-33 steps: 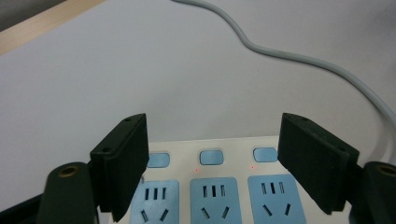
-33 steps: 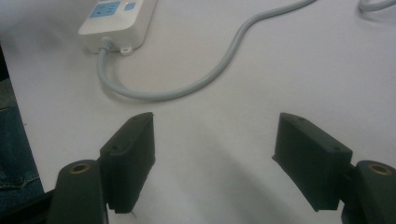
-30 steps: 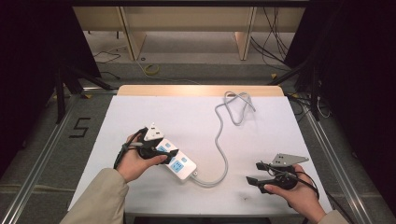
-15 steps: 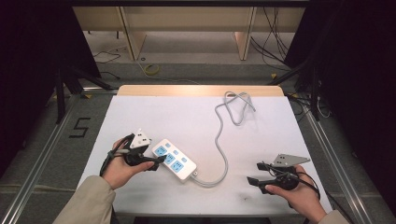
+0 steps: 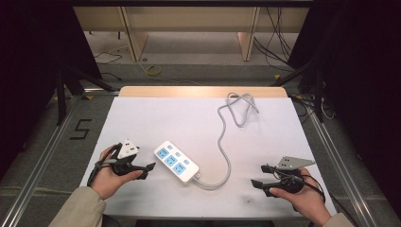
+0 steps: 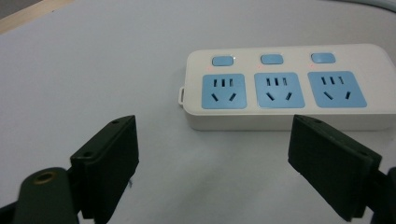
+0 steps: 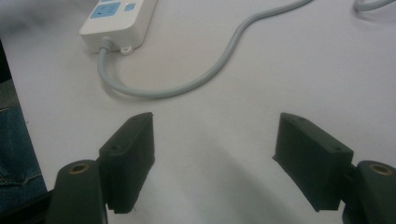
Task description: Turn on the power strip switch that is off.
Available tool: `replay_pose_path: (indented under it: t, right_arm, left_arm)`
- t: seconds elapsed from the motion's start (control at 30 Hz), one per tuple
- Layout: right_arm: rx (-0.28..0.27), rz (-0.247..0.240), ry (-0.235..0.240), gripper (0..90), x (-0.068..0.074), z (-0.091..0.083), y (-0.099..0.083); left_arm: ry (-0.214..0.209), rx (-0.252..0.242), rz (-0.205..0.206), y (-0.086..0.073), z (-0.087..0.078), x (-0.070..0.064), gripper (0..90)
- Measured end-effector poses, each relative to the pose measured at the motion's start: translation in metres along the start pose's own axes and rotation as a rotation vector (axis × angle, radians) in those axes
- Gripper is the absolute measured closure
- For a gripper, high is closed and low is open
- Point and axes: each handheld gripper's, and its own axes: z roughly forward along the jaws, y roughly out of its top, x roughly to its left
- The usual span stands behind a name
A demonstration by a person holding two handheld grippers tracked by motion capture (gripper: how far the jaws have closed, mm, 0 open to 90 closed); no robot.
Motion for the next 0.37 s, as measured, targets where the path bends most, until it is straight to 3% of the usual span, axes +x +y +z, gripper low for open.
replay_pose_path:
  t: [0.37]
  right_arm:
    - [-0.004, -0.001, 0.000, 28.8, -0.0002, -0.0006, -0.0004]
  left_arm:
    - [0.014, 0.008, -0.015, -0.0063, 0.0014, 0.0045, 15.8]
